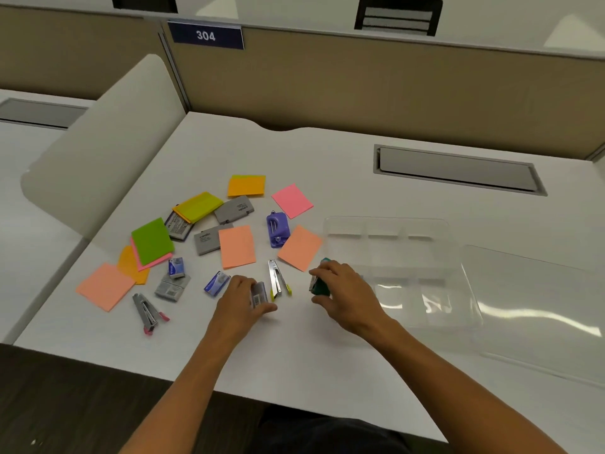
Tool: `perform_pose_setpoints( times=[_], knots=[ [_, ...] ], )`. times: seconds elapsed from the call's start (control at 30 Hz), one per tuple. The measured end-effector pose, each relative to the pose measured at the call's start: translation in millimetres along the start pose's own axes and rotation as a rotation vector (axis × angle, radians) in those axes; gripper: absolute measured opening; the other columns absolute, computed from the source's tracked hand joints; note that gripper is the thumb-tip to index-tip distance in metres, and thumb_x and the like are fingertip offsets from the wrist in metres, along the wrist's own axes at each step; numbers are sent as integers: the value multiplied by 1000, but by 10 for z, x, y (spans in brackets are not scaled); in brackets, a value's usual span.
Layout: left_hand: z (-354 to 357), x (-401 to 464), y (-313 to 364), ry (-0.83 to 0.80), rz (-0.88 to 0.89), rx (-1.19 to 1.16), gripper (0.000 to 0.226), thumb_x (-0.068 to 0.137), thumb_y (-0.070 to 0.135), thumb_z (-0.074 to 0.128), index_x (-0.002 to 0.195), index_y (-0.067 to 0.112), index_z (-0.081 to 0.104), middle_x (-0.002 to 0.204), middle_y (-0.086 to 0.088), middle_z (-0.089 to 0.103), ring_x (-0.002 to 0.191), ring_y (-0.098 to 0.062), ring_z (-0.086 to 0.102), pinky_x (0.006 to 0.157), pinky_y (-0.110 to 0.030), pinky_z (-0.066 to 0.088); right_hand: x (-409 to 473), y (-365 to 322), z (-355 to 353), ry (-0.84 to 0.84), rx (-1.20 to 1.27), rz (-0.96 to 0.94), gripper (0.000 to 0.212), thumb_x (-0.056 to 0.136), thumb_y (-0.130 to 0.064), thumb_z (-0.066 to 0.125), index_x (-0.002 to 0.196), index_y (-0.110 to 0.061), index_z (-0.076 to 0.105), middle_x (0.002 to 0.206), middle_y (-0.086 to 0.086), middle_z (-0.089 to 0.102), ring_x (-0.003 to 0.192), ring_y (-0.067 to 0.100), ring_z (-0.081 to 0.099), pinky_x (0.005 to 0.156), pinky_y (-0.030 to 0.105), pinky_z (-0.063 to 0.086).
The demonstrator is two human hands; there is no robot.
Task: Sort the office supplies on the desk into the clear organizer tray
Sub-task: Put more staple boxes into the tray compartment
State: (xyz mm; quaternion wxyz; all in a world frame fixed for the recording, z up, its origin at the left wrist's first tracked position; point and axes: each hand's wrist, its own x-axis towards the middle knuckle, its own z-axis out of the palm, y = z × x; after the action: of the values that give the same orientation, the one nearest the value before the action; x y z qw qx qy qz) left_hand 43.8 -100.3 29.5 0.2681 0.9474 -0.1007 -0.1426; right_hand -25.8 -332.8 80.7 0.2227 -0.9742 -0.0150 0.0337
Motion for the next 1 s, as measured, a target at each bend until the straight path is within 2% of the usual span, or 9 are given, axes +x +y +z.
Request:
perform_pose_setpoints(
  times=[0.17,0.33,0.53,0.7,0.83,1.0],
  knots=[
    [-5,13,208,29,42,-115,69,69,57,76,123,22,51,111,5,54,86,-13,59,68,-18,44,-119,159,-69,71,61,106,54,89,-37,67,138,-24,48,136,-3,50,119,19,49,99,32,45],
    [30,10,374,50,76,-158,69,68,59,75,122,24,52,107,10,51,84,-14,60,62,-9,40,-333,329,-8,104,137,125,51,89,-38,65,136,-23,49,131,-4,50,118,15,48,97,27,48],
    [80,23,438,43,79,-156,70,66,61,74,121,23,52,105,9,52,85,-17,60,68,-18,47,-448,294,280,186,202,103,49,88,-36,67,133,-22,51,132,-4,50,121,13,44,102,17,37],
    [64,40,416,61,74,-163,77,61,73,66,120,27,52,103,11,51,82,-16,61,62,-11,44,-321,110,419,288,284,171,47,89,-32,66,132,-20,52,134,-2,48,121,15,43,105,26,41],
    [41,55,384,68,64,-156,79,59,76,64,121,28,52,102,12,51,72,-7,59,53,-6,39,-138,-92,449,278,418,297,46,91,-32,65,133,-20,51,133,-2,48,121,15,44,105,29,43],
    [12,77,378,63,72,-157,80,60,75,65,122,27,53,104,11,53,71,-7,60,55,-7,41,-81,-123,464,244,432,338,47,91,-27,65,135,-21,49,137,-2,45,125,15,40,108,29,41]
  ],
)
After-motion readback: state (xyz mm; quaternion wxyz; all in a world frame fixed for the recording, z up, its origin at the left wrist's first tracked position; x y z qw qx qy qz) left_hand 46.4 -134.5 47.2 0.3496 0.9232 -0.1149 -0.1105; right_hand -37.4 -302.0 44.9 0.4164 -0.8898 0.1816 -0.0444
